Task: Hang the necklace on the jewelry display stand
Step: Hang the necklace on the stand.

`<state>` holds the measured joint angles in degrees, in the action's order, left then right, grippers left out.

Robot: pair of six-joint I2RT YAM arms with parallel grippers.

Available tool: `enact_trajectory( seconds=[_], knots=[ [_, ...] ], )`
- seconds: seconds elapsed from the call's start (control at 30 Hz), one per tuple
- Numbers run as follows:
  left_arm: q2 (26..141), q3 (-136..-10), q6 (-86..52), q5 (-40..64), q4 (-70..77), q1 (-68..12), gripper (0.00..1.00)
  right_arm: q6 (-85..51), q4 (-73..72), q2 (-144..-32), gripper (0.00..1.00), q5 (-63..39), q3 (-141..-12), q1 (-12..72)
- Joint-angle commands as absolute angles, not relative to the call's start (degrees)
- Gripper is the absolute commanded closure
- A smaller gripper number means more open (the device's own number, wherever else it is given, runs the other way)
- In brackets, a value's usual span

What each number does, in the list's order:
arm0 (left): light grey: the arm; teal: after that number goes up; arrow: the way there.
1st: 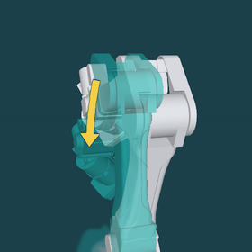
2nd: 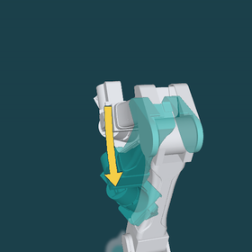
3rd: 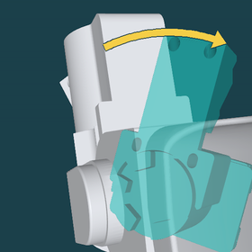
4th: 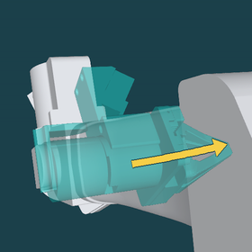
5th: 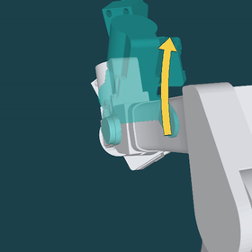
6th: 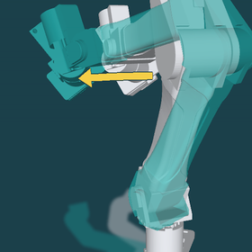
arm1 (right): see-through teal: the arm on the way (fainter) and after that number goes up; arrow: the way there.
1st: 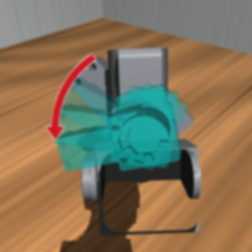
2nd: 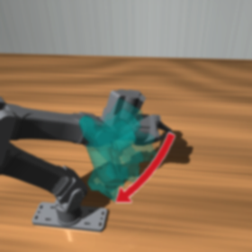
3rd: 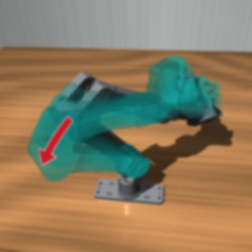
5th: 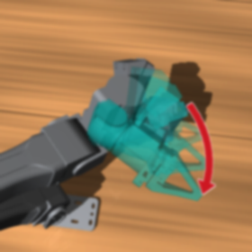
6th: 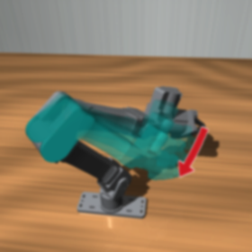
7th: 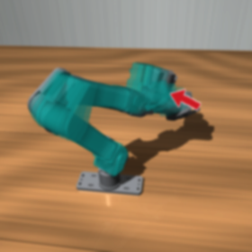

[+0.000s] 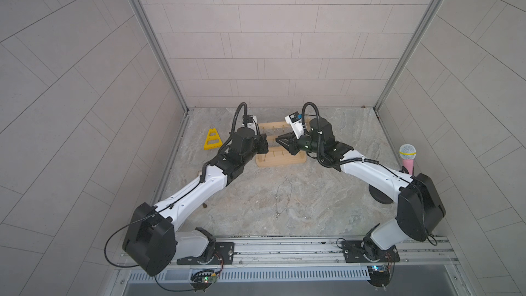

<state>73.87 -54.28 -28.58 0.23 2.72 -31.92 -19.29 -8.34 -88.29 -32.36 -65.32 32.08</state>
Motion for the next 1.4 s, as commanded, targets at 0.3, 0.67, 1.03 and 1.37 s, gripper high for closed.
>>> enact_trajectory(
  seconds=[0.3, 0.67, 1.03, 1.37],
  knots=[
    [69.87, -52.13, -28.83, 1.09, 1.37, -31.99, 1.0, -17.67, -7.6, -89.8, 0.78, -32.95, -68.15, 33.57],
    [69.56, -53.74, -29.97, 6.8, -0.84, -31.99, 1.0, -17.64, -7.37, -92.43, 0.78, -31.55, -69.87, 34.81],
    [68.38, -53.7, -30.24, 8.39, -1.65, -31.92, 1.0, -17.84, -7.57, -95.43, 0.76, -31.99, -71.8, 35.68],
    [66.89, -53.62, -30.1, 7.87, -2.53, -31.82, 1.0, -18.17, -8.41, -97.01, 0.74, -33.38, -72.32, 36.03]
  ],
)
